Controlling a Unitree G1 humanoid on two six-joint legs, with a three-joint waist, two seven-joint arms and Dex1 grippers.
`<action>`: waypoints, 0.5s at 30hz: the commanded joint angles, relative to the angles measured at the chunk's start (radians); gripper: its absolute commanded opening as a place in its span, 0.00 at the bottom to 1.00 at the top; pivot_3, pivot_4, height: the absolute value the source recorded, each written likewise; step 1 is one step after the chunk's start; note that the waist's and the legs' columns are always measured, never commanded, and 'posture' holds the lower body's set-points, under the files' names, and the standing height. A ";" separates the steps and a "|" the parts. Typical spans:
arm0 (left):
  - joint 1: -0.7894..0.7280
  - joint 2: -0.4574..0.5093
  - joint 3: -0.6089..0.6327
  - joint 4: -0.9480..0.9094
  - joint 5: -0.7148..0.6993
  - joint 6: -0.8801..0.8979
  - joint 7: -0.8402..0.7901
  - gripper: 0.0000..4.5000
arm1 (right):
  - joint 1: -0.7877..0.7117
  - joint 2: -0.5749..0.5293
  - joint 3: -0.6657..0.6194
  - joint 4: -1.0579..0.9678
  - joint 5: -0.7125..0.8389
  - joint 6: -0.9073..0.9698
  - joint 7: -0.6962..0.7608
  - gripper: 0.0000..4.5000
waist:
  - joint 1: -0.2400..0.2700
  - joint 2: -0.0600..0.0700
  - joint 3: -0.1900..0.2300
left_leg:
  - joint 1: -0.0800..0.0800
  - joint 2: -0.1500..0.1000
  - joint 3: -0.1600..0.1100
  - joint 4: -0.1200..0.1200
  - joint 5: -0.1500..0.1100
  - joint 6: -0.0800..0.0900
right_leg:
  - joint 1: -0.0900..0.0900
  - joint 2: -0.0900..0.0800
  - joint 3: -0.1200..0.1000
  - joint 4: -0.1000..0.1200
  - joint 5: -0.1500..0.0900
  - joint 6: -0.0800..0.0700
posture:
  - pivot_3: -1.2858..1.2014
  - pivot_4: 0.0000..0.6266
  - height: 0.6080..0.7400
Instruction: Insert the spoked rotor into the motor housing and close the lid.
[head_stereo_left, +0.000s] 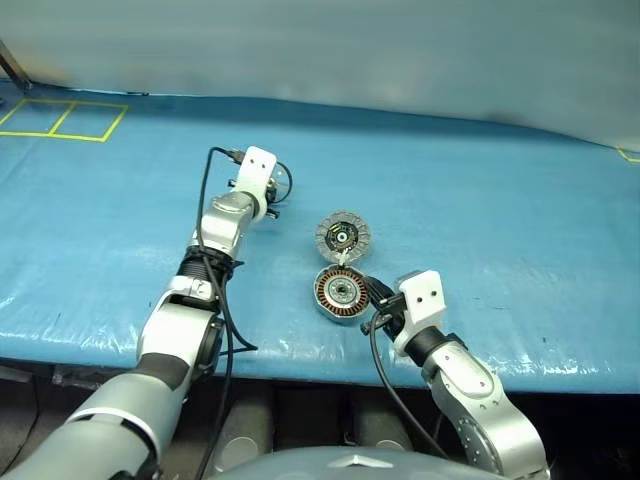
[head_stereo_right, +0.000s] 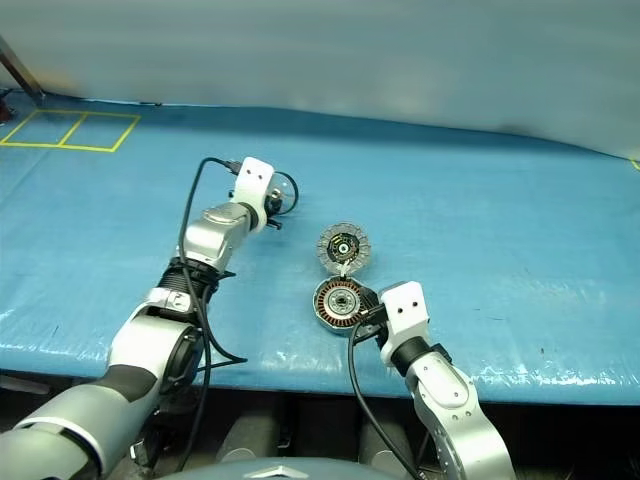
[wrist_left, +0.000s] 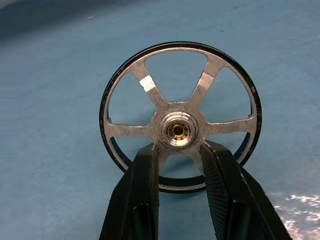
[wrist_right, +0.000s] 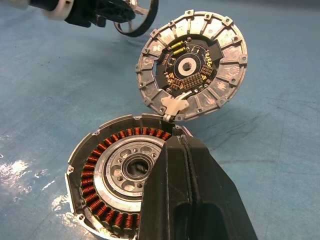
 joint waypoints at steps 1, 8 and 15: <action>0.048 0.067 0.010 -0.198 -0.038 -0.067 -0.103 0.21 | 0.008 -0.009 -0.026 -0.017 0.010 -0.078 0.025 0.00 | 0.002 0.000 0.000 | 0.000 0.000 0.000 0.000 0.000 0.000 | 0.000 0.000 0.000 0.000 0.000 0.000 | 0.52 0.24 1.00; 0.231 0.205 -0.007 -0.481 -0.178 -0.159 -0.444 0.21 | 0.075 -0.021 -0.076 0.035 0.041 -0.173 0.071 0.00 | 0.004 0.000 0.000 | 0.000 -0.001 0.000 -0.001 0.000 0.000 | 0.000 -0.001 0.001 -0.001 -0.003 -0.006 | 0.52 0.24 1.00; 0.385 0.264 -0.039 -0.678 -0.345 -0.167 -0.731 0.21 | 0.134 -0.051 -0.103 0.084 0.022 -0.264 0.107 0.00 | 0.004 0.001 0.000 | 0.002 0.002 0.001 0.000 0.000 -0.001 | -0.002 -0.001 0.001 -0.001 -0.004 -0.009 | 0.52 0.24 1.00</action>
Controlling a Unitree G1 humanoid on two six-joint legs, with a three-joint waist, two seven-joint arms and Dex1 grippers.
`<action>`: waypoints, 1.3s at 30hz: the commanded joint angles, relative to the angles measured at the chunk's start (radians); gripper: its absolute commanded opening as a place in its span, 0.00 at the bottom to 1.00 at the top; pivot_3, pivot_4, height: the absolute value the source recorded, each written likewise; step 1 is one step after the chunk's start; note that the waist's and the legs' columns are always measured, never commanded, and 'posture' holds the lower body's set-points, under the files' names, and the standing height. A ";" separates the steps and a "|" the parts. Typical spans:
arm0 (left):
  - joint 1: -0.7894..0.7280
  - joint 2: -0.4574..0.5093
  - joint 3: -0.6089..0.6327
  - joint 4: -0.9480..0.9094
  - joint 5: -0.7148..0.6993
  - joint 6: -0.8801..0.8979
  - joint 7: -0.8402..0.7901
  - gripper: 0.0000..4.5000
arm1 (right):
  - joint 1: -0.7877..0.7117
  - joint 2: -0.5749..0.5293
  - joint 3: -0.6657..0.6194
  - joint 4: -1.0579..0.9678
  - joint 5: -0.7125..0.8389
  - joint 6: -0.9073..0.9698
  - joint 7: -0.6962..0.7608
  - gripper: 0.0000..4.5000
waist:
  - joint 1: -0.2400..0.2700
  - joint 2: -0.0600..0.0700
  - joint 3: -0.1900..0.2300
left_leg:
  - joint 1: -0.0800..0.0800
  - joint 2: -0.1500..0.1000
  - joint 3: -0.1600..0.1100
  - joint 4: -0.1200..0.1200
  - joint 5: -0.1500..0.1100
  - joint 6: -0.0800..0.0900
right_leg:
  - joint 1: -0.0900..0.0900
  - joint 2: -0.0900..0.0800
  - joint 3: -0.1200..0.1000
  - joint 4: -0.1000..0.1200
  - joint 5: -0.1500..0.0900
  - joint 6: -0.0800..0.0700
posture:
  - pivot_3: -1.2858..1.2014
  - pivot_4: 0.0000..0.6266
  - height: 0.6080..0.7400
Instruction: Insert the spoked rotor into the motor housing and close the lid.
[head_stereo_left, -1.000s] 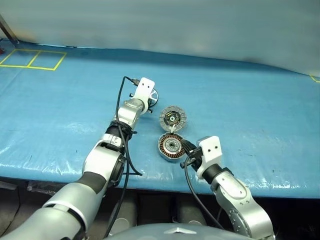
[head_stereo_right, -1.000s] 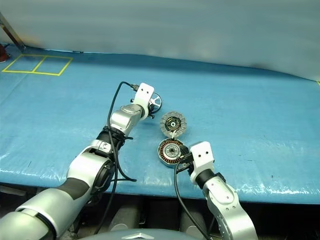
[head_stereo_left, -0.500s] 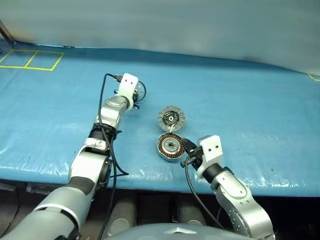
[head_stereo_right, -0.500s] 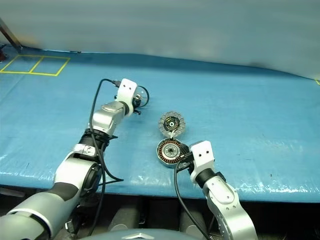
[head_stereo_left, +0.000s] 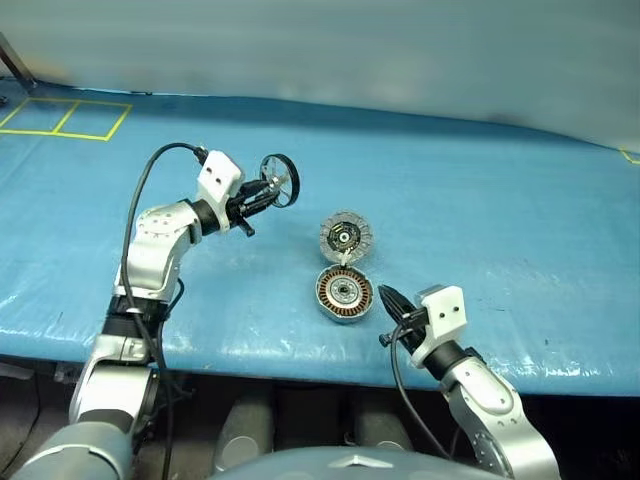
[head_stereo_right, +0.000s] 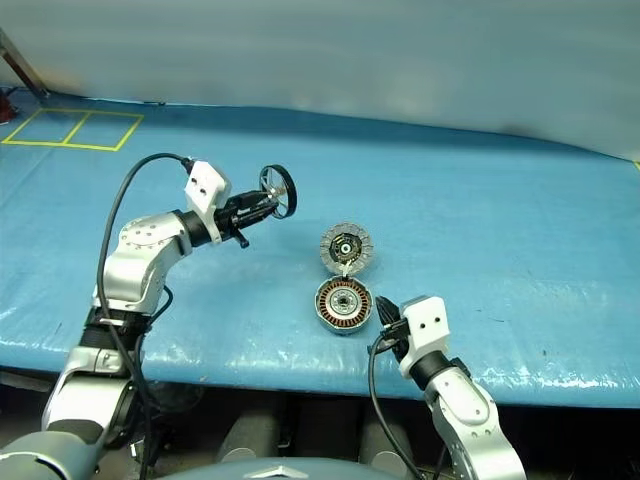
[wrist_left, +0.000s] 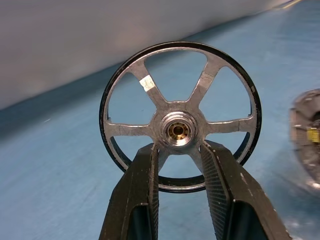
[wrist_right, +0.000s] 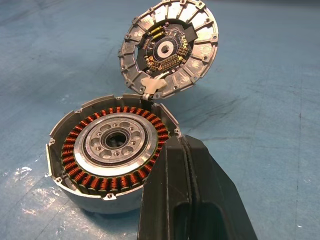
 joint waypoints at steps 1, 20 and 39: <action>0.029 0.025 -0.033 -0.105 -0.073 -0.002 -0.119 0.21 | 0.028 -0.011 -0.018 0.008 -0.008 -0.079 0.021 0.00 | 0.001 0.000 0.000 | 0.001 0.000 0.000 0.000 0.000 0.000 | -0.002 0.000 0.000 0.000 0.000 0.000 | 0.52 0.24 1.00; -0.107 0.063 -0.308 0.048 0.048 -0.054 -0.388 0.21 | 0.103 -0.025 0.060 0.093 -0.050 -0.247 0.098 0.00 | 0.002 0.000 0.000 | 0.000 0.003 0.005 0.000 0.000 0.000 | -0.005 0.002 0.002 0.001 -0.002 0.003 | 0.52 0.24 1.00; -0.274 0.005 -0.426 0.235 0.147 -0.175 -0.573 0.21 | 0.114 -0.002 0.094 0.112 -0.072 -0.241 0.063 0.00 | 0.001 0.000 0.000 | -0.004 0.004 0.007 0.001 0.000 0.001 | -0.005 0.004 0.005 0.002 -0.002 0.003 | 0.52 0.24 1.00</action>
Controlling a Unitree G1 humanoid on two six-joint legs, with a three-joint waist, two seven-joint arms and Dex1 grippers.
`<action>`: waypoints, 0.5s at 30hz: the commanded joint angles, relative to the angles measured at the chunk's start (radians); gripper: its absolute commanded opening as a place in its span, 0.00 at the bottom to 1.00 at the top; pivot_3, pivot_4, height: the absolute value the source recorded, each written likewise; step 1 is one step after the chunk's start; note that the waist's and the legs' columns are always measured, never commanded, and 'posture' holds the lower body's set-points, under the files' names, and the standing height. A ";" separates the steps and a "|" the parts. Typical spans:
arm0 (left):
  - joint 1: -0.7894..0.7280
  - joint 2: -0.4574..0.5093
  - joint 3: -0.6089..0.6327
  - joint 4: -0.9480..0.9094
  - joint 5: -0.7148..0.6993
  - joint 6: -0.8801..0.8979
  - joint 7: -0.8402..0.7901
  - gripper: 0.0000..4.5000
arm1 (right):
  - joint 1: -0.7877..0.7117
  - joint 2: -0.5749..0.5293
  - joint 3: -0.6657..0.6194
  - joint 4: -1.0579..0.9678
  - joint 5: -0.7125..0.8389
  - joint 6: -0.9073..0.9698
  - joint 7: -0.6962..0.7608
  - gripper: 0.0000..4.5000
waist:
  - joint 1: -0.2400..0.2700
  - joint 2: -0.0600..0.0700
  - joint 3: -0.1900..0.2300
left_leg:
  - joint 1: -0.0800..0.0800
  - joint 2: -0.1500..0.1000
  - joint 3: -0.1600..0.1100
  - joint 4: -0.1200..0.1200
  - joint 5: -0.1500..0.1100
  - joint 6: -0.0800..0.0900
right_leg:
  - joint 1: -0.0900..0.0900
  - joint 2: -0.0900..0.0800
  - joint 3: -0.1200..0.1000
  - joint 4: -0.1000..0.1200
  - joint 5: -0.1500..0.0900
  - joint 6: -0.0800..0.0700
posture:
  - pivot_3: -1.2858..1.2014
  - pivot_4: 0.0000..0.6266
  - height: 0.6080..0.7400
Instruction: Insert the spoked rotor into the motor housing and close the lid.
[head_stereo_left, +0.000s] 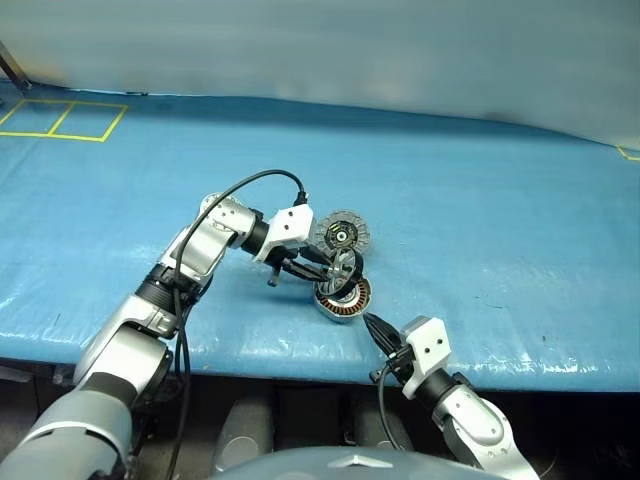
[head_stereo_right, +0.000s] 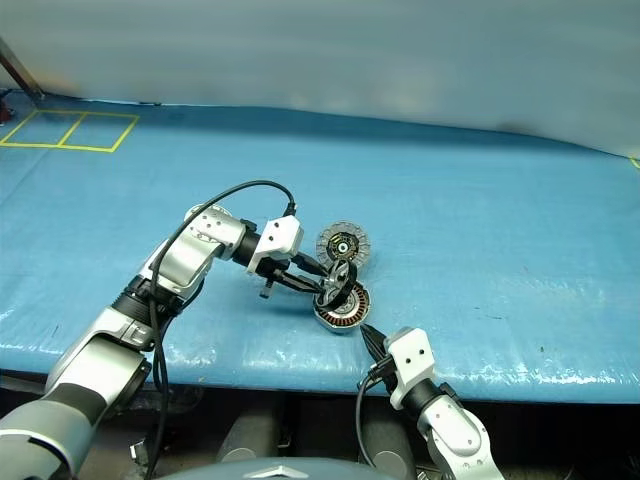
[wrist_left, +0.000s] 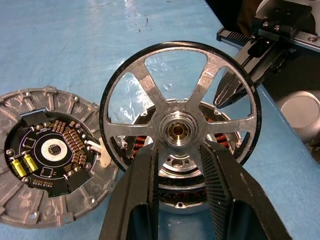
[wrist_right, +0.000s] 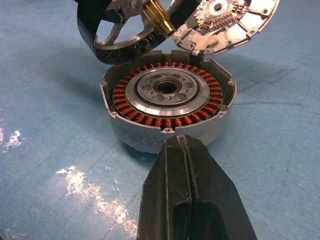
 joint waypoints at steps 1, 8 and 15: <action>-0.035 -0.007 -0.009 0.018 0.020 -0.036 -0.030 0.21 | 0.003 0.007 0.002 -0.007 0.002 -0.014 -0.007 0.00 | 0.000 0.000 0.000 | 0.000 0.000 0.000 0.000 0.000 0.000 | 0.000 0.000 0.000 0.000 0.000 0.000 | 0.52 0.24 1.00; -0.060 -0.021 -0.019 0.074 0.061 -0.073 -0.050 0.21 | -0.002 0.011 0.002 -0.001 0.002 -0.012 -0.014 0.00 | 0.001 0.000 0.000 | 0.000 0.000 0.000 0.001 0.000 0.000 | 0.000 0.000 0.000 0.000 0.000 0.000 | 0.52 0.24 1.00; -0.082 -0.035 -0.032 0.118 0.101 -0.107 -0.060 0.21 | -0.007 0.014 0.005 0.006 -0.004 -0.013 -0.022 0.00 | 0.000 0.000 0.000 | 0.000 0.000 0.001 0.001 0.000 0.000 | 0.000 0.000 0.000 0.000 0.000 0.000 | 0.52 0.24 1.00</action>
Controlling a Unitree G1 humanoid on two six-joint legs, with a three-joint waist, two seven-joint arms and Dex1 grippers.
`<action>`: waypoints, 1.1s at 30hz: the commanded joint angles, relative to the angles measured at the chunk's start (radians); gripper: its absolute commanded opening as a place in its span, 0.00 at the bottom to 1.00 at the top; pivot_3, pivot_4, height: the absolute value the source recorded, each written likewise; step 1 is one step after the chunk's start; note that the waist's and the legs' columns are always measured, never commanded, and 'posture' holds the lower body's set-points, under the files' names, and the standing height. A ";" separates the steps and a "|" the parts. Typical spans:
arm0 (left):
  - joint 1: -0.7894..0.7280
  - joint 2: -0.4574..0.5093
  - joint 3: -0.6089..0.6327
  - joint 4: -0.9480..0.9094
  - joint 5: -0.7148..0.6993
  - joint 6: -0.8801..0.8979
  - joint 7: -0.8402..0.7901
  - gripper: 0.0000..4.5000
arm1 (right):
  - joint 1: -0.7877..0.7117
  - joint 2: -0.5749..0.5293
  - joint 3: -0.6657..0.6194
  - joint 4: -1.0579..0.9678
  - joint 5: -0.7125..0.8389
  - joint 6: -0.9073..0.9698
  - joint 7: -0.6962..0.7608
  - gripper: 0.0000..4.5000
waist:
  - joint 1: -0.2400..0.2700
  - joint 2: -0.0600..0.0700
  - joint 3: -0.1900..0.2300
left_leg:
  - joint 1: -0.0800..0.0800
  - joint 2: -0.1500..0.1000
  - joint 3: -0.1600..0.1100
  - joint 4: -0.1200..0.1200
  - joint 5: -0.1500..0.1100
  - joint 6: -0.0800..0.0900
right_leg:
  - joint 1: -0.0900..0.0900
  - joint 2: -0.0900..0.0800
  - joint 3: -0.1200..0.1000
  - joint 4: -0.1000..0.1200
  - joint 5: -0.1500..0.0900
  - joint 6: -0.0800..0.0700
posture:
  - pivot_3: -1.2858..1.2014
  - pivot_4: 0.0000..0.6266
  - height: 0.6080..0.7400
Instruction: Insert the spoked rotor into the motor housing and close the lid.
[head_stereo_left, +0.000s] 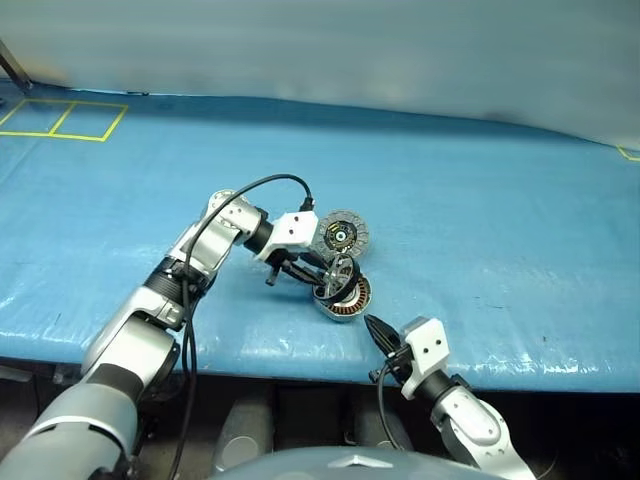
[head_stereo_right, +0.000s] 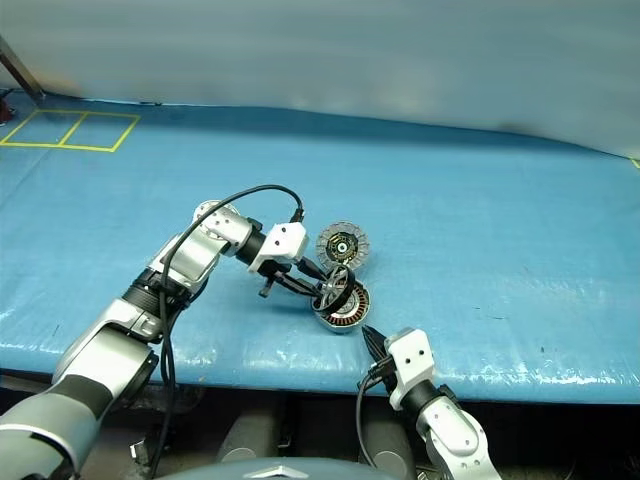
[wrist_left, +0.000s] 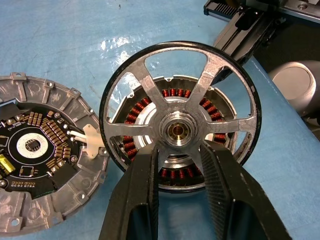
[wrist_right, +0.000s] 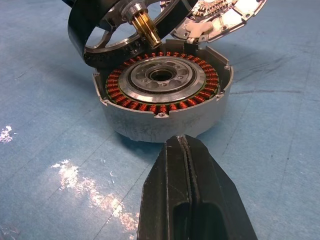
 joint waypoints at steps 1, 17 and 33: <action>-0.027 -0.008 -0.013 0.013 0.026 -0.025 -0.014 0.21 | -0.003 0.007 0.002 -0.018 -0.003 -0.013 -0.009 0.00 | 0.000 0.000 0.000 | 0.000 0.000 0.000 0.000 0.000 0.000 | 0.000 0.000 0.000 0.000 0.000 0.000 | 0.52 0.24 1.00; -0.017 -0.046 0.076 -0.086 -0.094 0.088 -0.041 0.99 | 0.001 0.007 -0.007 -0.022 0.000 -0.005 -0.023 0.00 | -0.001 0.000 0.000 | 0.000 0.000 0.001 0.000 0.000 0.000 | 0.000 0.000 0.001 0.000 0.000 0.000 | 0.52 0.24 1.00; 0.232 -0.047 0.269 -0.375 -0.323 0.420 0.240 0.00 | -0.002 0.003 -0.025 -0.052 0.013 0.021 -0.022 0.00 | 0.000 0.001 0.000 | 0.001 0.001 0.002 0.001 0.000 0.000 | 0.000 0.001 0.003 0.001 0.001 0.000 | 0.52 0.24 1.00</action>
